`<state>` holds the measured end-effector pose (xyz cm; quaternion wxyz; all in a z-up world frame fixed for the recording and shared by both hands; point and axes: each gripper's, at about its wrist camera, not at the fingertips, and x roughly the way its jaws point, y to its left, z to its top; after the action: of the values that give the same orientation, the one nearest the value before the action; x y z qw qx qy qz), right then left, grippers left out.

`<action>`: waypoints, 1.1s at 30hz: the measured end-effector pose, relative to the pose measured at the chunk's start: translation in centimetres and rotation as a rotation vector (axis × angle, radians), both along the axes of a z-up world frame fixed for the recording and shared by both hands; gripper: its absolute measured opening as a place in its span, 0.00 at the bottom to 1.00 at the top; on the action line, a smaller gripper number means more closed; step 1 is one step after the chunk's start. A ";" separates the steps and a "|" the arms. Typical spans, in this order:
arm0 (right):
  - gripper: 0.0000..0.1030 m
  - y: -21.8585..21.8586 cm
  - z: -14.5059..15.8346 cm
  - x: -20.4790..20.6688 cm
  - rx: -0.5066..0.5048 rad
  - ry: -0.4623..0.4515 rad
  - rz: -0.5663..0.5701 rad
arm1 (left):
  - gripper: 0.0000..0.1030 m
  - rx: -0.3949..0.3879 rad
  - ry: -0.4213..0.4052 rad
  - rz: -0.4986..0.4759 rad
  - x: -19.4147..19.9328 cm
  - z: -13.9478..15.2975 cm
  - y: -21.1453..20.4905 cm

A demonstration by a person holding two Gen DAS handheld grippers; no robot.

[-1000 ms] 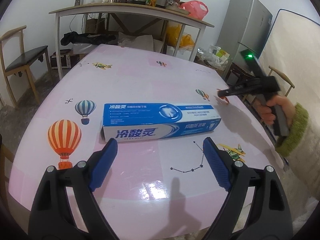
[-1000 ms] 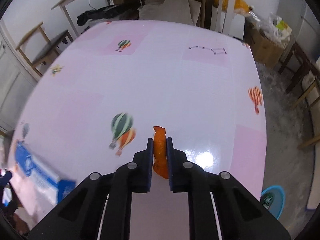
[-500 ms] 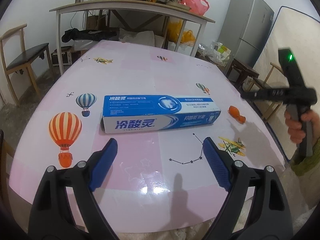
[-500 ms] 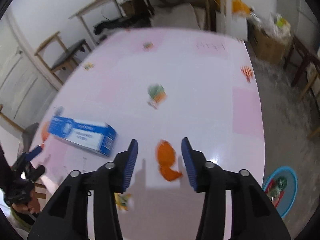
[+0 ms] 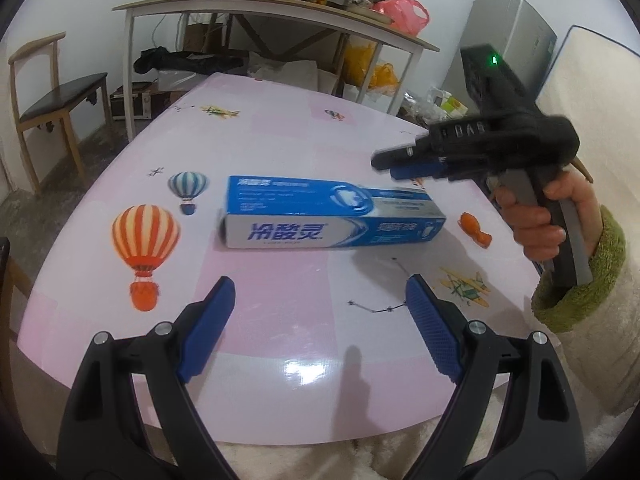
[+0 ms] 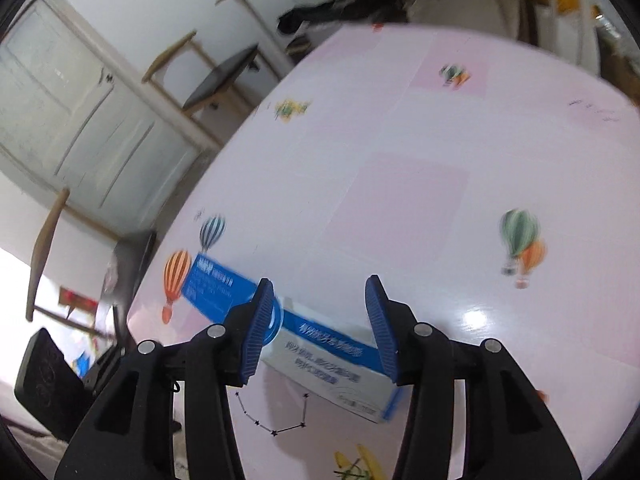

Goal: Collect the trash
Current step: 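Grasp the blue toothpaste box with the right tool and lift it, then grasp the orange peel scrap with the left tool while the right tool holds the box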

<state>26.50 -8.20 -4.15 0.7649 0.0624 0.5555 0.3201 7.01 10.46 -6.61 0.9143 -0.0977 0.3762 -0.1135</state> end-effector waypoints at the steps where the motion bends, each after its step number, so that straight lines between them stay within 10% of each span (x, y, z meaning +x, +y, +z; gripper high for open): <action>1: 0.46 0.2 -0.4 -0.4 -0.009 0.015 0.016 | 0.79 -0.006 0.006 0.012 0.0 -0.1 0.5; 8: 0.46 0.2 -1.1 -4.5 -0.042 0.107 0.126 | 0.70 -0.036 0.050 0.085 0.8 -1.3 3.5; 13: 0.63 3.1 1.3 -6.4 -0.093 -0.044 0.232 | 0.62 0.005 0.052 0.111 0.9 -1.4 4.4; 22: 0.65 9.4 -0.1 -7.1 -0.282 -0.185 0.393 | 0.62 0.075 0.048 0.169 0.1 -0.8 5.3; 33: 0.49 0.5 3.0 -7.7 -0.160 -0.191 0.104 | 0.62 0.077 0.037 0.137 -0.3 -0.1 4.1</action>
<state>18.84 -7.74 -1.14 0.7991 -0.0586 0.5065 0.3186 6.71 14.55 -6.73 0.9159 -0.0900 0.3897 -0.0340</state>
